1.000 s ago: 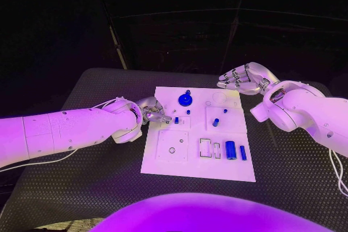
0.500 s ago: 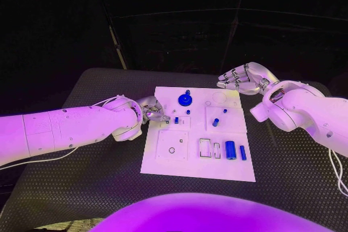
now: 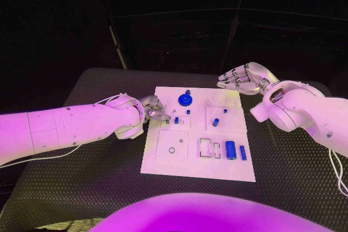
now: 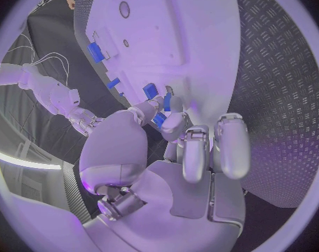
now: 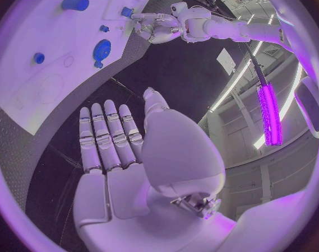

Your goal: Assemble the parts on the task board

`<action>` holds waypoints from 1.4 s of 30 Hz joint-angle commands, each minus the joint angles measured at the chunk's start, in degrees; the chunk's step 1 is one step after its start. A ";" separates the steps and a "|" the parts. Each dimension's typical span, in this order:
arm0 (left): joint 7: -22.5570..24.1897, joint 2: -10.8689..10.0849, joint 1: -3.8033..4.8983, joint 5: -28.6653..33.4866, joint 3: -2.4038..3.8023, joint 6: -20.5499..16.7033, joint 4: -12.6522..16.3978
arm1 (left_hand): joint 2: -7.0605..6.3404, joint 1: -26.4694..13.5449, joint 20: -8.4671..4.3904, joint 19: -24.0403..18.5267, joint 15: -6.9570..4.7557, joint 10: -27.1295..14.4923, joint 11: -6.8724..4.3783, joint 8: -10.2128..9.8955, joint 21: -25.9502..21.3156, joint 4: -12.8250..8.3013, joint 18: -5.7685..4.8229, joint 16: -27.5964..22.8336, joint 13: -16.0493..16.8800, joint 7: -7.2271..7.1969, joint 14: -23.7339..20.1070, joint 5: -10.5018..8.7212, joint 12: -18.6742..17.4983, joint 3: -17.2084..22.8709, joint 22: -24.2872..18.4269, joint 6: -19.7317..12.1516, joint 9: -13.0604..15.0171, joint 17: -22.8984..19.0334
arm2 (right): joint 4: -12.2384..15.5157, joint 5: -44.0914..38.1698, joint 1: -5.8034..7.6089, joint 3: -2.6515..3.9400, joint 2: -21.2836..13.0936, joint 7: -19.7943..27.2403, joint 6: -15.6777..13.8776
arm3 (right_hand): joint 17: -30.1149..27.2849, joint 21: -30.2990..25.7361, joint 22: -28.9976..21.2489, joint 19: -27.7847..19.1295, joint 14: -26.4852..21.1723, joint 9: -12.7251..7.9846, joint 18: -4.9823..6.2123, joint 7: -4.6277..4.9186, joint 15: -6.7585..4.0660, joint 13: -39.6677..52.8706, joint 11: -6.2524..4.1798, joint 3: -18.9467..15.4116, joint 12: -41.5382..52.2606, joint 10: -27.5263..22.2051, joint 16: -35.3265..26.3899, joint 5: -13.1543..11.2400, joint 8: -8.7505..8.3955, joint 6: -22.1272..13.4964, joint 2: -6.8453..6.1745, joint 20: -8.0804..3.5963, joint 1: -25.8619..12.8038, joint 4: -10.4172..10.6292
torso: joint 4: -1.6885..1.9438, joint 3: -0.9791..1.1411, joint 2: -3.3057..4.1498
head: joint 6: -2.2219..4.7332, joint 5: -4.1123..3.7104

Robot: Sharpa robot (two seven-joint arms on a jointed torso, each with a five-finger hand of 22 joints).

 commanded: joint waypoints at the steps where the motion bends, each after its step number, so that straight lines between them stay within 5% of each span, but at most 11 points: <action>1: -1.02 0.21 0.10 -0.51 0.05 1.55 0.01 | 0.08 0.03 -0.22 0.30 -0.31 0.38 0.16 0.13 0.19 -0.09 -1.04 0.18 -0.05 -0.24 5.84 0.18 0.32 0.12 1.37 0.12 0.10 15.09 | 0.16 0.11 0.11 0.03 0.02 0.50 0.10 | -0.09 -0.20 0.10 0.10 -0.39 0.02 -0.74 3.01 -0.18 -0.07 -0.12 0.19 0.36 0.45 -0.15 0.33 0.36 0.40 0.42 0.01 0.14 -0.13 | 0.01 -0.02 -0.01 | -0.01 -0.02; 42: -1.80 -0.10 0.11 -0.89 0.04 3.25 0.80 | -0.29 0.18 -0.25 0.36 -0.39 0.78 -0.10 1.52 0.25 -1.22 -1.06 0.18 0.29 -0.61 5.84 0.38 0.63 -0.08 1.55 0.74 1.04 15.09 | -0.26 0.27 0.10 0.03 0.31 0.59 0.34 | -0.09 -0.36 0.10 0.18 -0.42 0.00 -0.73 3.00 -0.18 -0.07 -0.12 0.29 0.34 0.47 -0.15 1.03 0.37 0.42 0.70 0.01 -0.10 0.05 | 0.09 -0.06 -0.01 | -0.01 0.36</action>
